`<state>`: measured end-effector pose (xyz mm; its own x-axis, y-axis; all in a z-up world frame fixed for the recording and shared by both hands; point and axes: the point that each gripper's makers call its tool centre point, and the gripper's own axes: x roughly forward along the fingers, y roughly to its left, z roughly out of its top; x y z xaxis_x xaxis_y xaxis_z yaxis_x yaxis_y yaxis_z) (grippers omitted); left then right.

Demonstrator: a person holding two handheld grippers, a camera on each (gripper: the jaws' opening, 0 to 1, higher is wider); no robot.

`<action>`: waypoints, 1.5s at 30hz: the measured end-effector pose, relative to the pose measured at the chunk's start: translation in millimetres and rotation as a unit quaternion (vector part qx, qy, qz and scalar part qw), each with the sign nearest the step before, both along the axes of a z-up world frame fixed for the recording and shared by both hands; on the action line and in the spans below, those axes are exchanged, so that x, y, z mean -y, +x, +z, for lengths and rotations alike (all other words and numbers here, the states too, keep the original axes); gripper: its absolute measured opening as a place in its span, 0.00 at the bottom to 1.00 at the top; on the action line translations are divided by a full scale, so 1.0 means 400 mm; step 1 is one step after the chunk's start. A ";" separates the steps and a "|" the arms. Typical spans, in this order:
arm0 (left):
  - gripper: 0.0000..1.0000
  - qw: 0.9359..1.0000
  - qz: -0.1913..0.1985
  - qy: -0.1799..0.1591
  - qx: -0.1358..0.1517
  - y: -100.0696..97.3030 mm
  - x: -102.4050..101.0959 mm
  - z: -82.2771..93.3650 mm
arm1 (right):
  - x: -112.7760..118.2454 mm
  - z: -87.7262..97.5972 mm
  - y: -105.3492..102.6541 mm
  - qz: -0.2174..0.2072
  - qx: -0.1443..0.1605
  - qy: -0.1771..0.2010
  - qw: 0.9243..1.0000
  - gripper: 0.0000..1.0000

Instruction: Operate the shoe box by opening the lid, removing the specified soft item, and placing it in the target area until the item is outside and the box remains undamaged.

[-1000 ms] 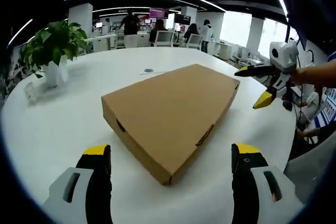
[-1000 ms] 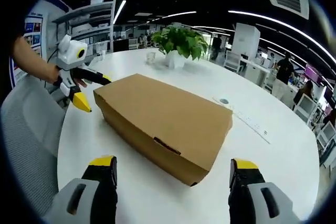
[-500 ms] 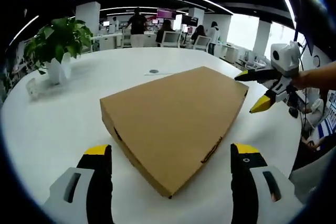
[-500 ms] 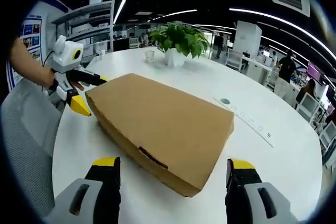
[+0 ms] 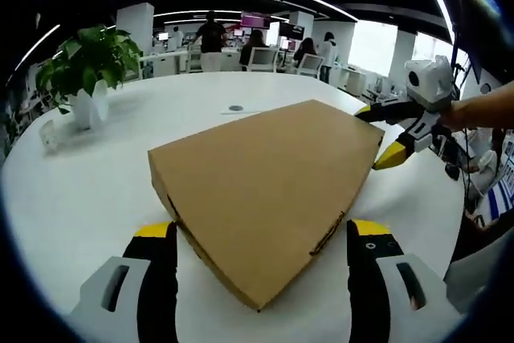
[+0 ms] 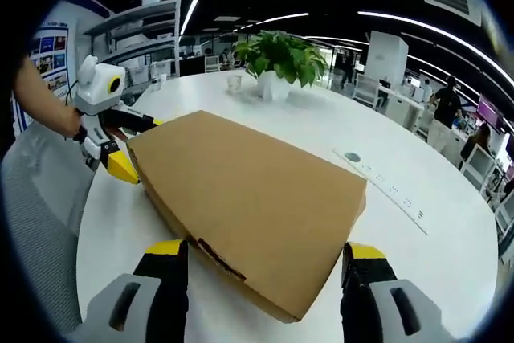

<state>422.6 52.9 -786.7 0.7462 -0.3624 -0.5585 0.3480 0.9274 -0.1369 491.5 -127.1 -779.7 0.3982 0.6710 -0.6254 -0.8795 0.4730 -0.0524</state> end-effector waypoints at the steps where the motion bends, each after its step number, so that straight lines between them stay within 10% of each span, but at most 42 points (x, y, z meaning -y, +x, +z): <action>1: 0.90 1.000 0.001 0.000 0.001 0.001 0.001 0.000 | 0.001 0.000 0.001 0.000 -0.002 0.001 1.000 0.78; 45: 0.85 0.999 -0.043 0.013 -0.016 0.003 -0.028 -0.004 | -0.020 -0.007 -0.058 -0.067 -0.016 -0.001 0.998 0.73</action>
